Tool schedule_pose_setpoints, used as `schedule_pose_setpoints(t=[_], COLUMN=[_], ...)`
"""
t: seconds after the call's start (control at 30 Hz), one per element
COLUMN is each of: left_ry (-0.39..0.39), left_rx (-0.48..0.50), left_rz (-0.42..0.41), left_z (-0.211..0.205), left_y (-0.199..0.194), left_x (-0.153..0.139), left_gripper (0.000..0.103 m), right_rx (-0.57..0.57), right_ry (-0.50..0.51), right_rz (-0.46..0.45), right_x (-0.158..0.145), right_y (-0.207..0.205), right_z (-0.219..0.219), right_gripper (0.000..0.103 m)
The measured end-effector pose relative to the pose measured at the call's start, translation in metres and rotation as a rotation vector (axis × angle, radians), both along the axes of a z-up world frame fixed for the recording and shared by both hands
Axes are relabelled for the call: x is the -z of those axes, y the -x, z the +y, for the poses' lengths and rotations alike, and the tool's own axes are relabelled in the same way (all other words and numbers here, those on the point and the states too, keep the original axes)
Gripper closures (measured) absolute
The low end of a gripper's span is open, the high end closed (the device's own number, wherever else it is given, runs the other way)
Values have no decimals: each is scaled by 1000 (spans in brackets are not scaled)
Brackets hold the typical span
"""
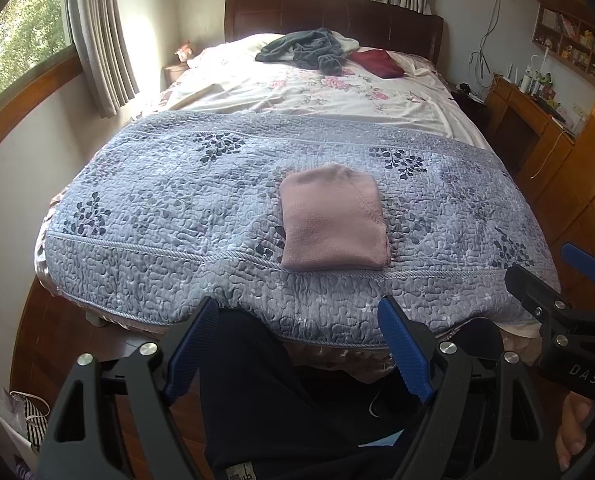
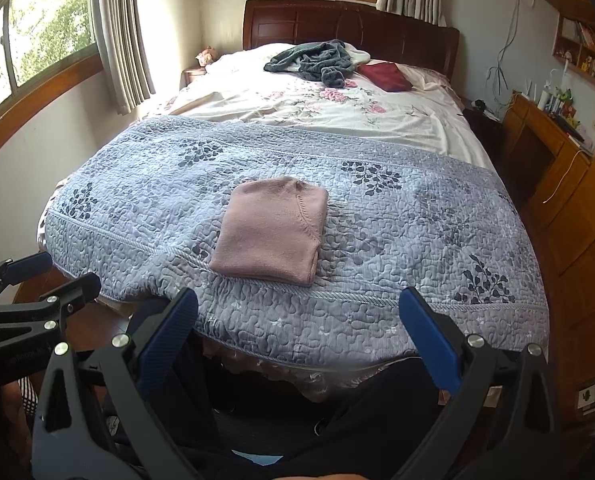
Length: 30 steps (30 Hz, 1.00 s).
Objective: Fold small clothes
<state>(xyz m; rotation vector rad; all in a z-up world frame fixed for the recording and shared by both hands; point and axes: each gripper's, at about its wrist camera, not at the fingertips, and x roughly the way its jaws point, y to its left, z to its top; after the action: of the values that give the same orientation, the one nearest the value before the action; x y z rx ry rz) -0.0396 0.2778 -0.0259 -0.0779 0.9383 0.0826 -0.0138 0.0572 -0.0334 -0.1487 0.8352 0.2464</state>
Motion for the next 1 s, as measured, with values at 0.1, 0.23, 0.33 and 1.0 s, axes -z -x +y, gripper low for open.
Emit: schedule_pose_setpoints(t=[0.1, 0.23, 0.33, 1.0], left_ry=[-3, -7, -7, -12], left_rx=[0, -3, -2, -6], left_rz=[-3, -7, -7, -1], left_z=[-1, -1, 0, 1], left_y=[0, 0, 0, -2], left_x=[-1, -2, -2, -2], left_gripper=[20, 20, 20, 20], right_rx=[-4, -5, -8, -16], right_ry=[1, 1, 0, -4], right_rz=[-2, -3, -5, 6], right_x=[0, -1, -1, 2], right_y=[1, 1, 1, -4], right_z=[1, 2, 2, 1], right_gripper=[3, 3, 3, 3])
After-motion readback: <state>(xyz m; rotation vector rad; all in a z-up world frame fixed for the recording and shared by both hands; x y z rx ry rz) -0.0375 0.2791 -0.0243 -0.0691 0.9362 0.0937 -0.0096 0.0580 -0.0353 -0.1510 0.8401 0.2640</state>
